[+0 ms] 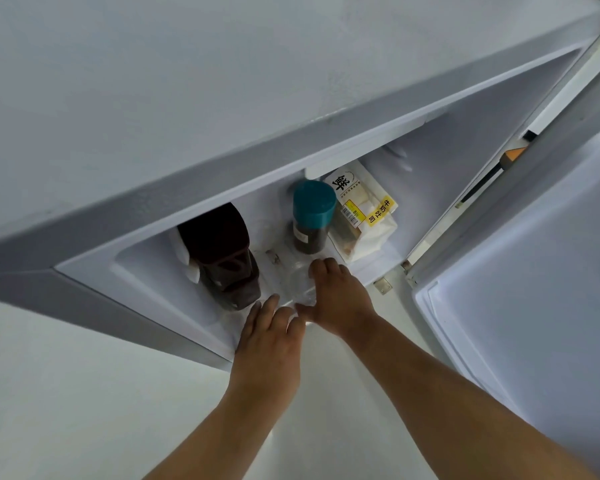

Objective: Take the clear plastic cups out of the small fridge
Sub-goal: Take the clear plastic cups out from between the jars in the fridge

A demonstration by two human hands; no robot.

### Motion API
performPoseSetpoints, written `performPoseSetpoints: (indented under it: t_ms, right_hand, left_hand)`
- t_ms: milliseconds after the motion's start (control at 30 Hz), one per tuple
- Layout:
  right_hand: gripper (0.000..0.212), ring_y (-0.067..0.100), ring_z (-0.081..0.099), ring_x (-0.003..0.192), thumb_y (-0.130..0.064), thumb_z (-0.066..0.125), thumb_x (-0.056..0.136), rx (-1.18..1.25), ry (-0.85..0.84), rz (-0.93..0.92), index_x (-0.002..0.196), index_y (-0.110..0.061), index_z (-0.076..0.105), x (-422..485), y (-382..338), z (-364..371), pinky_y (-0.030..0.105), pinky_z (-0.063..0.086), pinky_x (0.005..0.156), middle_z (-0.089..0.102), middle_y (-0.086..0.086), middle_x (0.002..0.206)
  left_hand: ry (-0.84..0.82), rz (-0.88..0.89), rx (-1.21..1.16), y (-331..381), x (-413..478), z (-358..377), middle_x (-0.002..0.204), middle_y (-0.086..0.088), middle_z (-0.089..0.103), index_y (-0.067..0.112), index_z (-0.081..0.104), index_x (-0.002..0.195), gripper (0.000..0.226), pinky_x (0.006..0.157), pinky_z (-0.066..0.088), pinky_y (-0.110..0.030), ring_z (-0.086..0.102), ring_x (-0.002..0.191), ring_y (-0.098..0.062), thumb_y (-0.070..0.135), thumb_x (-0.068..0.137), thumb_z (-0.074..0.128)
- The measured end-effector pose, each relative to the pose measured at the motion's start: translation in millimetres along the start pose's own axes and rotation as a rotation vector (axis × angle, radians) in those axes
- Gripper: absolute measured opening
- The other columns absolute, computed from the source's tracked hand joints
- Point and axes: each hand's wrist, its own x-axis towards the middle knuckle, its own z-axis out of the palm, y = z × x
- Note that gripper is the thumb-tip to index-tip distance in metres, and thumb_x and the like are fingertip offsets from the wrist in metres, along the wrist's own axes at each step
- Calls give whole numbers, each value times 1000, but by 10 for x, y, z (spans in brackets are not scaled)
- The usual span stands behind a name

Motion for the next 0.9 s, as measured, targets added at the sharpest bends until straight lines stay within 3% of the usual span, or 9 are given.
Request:
performPoseSetpoints:
  t_ms: [133,233,333,400,533,633,700,767,900]
  right_hand:
    - [76,22,58,95,-62,82,66,15,63,22,124,-23,52,-17,18,30,30,51,76,59,-1,115]
    - [77,22,56,99,-62,79,71,-4,17,42,130,-22,51,131,-6,136,31,50,80,59,0,118]
    - [90,25,55,106,-68,79,69,-68,-46,64,137,-20,48,147,-137,86,36,51,88,58,2,125]
    - [88,28,58,103,-67,79,69,-113,24,49,135,-16,51,157,-235,-22,40,53,85,61,6,121]
    - [45,34,65,93,-26,70,86,4,184,-240,126,-9,60,338,-539,-332,39,55,69,65,11,116]
    - [61,37,64,100,-11,59,90,-18,34,-347,149,-10,41,618,-669,-430,48,57,71,48,14,146]
    - [73,36,64,99,-8,63,87,-53,0,-313,153,-13,34,719,-739,-412,49,58,70,39,13,152]
    - [73,35,64,98,-9,67,87,-91,40,-286,152,-13,35,774,-756,-373,49,59,68,40,13,149]
    - [35,34,62,92,-8,57,91,-177,52,-272,126,-8,57,772,-766,-401,41,47,58,54,14,118]
  left_hand:
    - [-20,4,65,-74,45,108,129,-7,69,17,72,105,38,122,27,-53,42,144,-34,9,68,78]
    - [-49,-16,128,-186,196,201,127,-7,69,18,72,107,37,123,22,-56,36,147,-35,14,70,74]
    - [-71,-15,151,-235,164,240,122,-8,71,17,71,105,34,123,19,-57,34,147,-37,16,70,72]
    - [-60,-4,160,-180,129,255,120,-8,71,16,73,104,34,122,21,-57,36,146,-37,15,70,72]
    - [-12,10,139,-43,82,143,119,-7,72,16,73,100,28,124,18,-56,36,143,-37,15,74,65]
    - [-25,15,151,10,71,124,126,-7,69,16,72,106,31,124,13,-56,29,147,-38,16,78,58]
    - [-17,19,167,35,55,125,127,-6,67,16,71,110,33,125,8,-56,25,150,-38,18,81,57]
    - [-20,26,149,69,41,112,124,-5,67,16,71,107,29,125,10,-56,26,151,-37,18,81,58]
    - [-14,42,136,55,46,139,119,-6,69,16,71,103,26,124,14,-56,28,150,-37,17,80,60]
